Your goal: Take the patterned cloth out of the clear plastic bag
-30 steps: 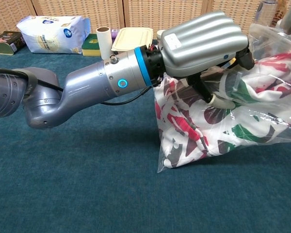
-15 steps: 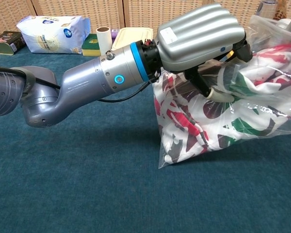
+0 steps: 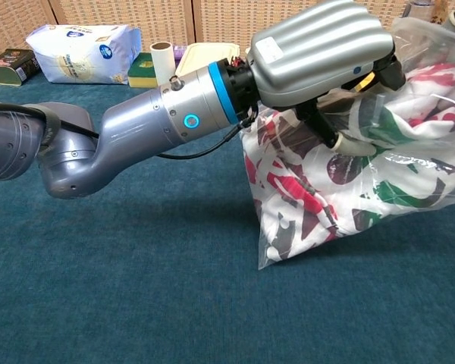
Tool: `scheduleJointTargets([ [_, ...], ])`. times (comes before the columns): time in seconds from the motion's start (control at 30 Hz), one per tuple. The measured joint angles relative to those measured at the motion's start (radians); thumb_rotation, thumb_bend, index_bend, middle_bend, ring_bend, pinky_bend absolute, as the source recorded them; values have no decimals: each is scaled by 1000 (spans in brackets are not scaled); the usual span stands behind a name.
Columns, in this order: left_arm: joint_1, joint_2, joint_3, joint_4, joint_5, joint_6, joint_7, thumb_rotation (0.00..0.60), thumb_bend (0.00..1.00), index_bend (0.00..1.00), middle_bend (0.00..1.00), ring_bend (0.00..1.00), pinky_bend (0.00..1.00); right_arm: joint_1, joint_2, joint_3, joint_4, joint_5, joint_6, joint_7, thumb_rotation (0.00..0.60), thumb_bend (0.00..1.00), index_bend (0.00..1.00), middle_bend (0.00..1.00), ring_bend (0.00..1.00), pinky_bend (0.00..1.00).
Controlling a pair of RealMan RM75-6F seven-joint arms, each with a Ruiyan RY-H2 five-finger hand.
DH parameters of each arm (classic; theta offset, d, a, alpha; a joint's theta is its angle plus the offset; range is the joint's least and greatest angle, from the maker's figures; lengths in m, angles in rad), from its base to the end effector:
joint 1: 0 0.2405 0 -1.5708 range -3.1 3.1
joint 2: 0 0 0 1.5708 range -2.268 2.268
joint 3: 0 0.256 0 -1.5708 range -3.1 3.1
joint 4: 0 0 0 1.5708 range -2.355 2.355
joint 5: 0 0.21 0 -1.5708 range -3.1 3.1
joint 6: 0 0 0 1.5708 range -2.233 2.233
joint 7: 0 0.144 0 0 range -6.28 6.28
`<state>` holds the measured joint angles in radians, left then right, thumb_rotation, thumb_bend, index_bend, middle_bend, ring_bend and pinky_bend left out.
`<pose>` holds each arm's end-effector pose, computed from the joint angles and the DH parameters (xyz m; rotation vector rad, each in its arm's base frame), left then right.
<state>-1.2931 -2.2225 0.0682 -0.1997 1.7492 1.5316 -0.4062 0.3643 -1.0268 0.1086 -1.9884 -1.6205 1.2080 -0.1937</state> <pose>0.0435 0.3458 -0.1014 -2.2358 0.1966 -1.7922 -0.1648 -0.2333 0.1268 1.8428 -0.7987 1.1240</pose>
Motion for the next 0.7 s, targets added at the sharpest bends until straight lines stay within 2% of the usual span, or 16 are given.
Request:
scheduleJointTargets([
  [0.17, -3, -2, -1, 1, -4, -5, -1, 600, 341, 818, 664, 623, 551, 10, -3, 5, -11, 17, -9, -23, 595, 185, 404, 372, 495, 475],
  [0.4, -7, -7, -4, 4, -10, -13, -2, 600, 341, 818, 663, 622, 550, 19, -13, 4, -14, 27, -8, -28, 600, 212, 515, 390, 521, 500],
  [0.7, -14, -15, -4, 3, -15, -22, -6, 600, 341, 818, 663, 618, 548, 21, -26, 1, -10, 30, 5, -28, 600, 280, 542, 411, 545, 514],
])
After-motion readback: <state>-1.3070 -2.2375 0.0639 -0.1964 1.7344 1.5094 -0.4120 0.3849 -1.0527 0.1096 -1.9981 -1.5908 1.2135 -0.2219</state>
